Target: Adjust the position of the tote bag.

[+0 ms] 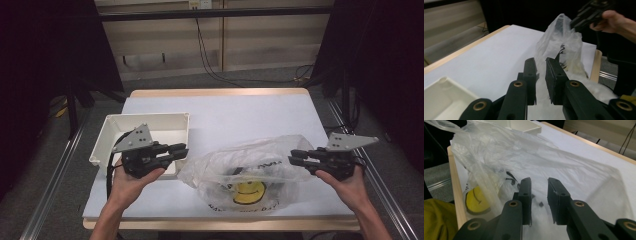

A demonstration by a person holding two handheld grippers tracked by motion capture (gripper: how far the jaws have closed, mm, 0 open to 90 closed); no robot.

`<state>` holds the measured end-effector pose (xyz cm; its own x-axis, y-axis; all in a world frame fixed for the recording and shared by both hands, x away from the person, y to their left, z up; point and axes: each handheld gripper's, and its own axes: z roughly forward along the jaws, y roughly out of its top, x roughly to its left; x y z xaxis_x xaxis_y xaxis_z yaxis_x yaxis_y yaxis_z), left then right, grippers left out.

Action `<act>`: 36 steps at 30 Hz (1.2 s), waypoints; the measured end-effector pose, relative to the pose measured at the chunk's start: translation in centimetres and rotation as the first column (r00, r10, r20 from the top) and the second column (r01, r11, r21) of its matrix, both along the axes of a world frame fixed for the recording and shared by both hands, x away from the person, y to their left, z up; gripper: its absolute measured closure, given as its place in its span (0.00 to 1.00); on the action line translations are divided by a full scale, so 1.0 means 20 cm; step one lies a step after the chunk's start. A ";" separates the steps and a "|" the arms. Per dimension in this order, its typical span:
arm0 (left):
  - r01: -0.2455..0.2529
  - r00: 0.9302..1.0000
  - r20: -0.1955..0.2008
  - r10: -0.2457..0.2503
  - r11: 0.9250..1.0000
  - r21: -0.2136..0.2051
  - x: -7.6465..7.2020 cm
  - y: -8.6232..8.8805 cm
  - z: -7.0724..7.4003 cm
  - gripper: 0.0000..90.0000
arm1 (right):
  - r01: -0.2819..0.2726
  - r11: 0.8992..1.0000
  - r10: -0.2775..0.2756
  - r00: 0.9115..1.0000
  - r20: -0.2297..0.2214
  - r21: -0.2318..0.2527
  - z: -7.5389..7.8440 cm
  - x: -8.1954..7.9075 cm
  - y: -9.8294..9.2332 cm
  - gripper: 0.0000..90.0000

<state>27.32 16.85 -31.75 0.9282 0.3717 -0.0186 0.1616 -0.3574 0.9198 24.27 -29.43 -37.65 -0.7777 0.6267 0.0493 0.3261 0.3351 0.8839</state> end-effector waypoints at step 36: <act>0.193 0.976 -0.167 -0.139 0.909 0.369 0.18 -0.70 -0.44 0.99 | -0.239 0.956 0.209 0.962 -0.174 -0.169 -0.24 0.11 0.31 1.00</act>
